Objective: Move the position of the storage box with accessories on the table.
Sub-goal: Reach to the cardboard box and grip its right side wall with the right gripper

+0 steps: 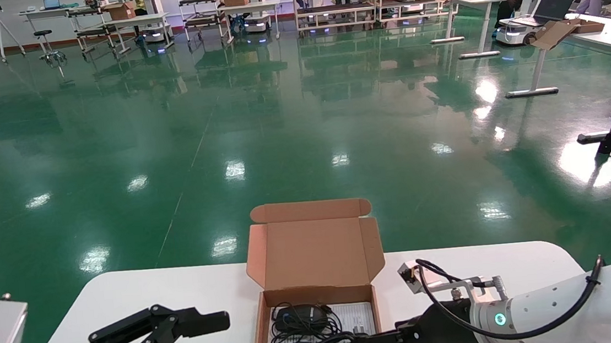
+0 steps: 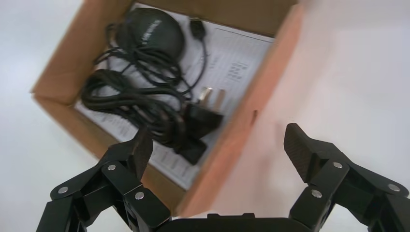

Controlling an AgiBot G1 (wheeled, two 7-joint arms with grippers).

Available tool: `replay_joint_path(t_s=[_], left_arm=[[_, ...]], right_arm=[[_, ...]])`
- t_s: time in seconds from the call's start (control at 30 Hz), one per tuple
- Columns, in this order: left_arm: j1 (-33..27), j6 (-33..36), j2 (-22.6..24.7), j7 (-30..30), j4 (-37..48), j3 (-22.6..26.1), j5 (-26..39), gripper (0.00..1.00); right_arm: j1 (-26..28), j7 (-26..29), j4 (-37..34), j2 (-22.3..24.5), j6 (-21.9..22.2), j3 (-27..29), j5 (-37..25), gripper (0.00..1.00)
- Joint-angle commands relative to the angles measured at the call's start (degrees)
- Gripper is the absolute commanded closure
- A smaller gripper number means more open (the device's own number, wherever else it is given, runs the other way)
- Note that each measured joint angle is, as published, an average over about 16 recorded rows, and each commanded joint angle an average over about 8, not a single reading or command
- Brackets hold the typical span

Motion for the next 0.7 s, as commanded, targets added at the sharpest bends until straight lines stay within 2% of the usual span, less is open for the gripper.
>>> replay_joint_path(t_s=[0.03, 0.07, 0.23, 0.3, 0.33, 0.7], left_arm=[[0.0, 0.0, 0.0, 0.0, 0.0, 0.0, 0.0, 0.0], [0.0, 0.0, 0.0, 0.0, 0.0, 0.0, 0.0, 0.0], [0.0, 0.0, 0.0, 0.0, 0.0, 0.0, 0.0, 0.0], [0.0, 0.0, 0.0, 0.0, 0.0, 0.0, 0.0, 0.0], [0.0, 0.0, 0.0, 0.0, 0.0, 0.0, 0.0, 0.0], [0.0, 0.0, 0.0, 0.0, 0.0, 0.0, 0.0, 0.0]], right_arm=[[0.0, -0.2, -0.7, -0.6, 0.9, -0.1, -0.3, 0.07], [0.1, -0.3, -1.0, -0.7, 1.1, -0.1, -0.3, 0.16], [0.4, -0.8, -2.2, -1.3, 1.8, 0.0, -0.2, 0.78], [0.6, -1.0, -2.6, -1.4, 2.0, 0.1, -0.1, 0.96], [0.7, -1.1, -2.7, -1.4, 2.0, 0.1, -0.1, 1.0], [1.1, -2.3, -4.3, -1.7, 1.8, 0.3, 0.2, 1.0]])
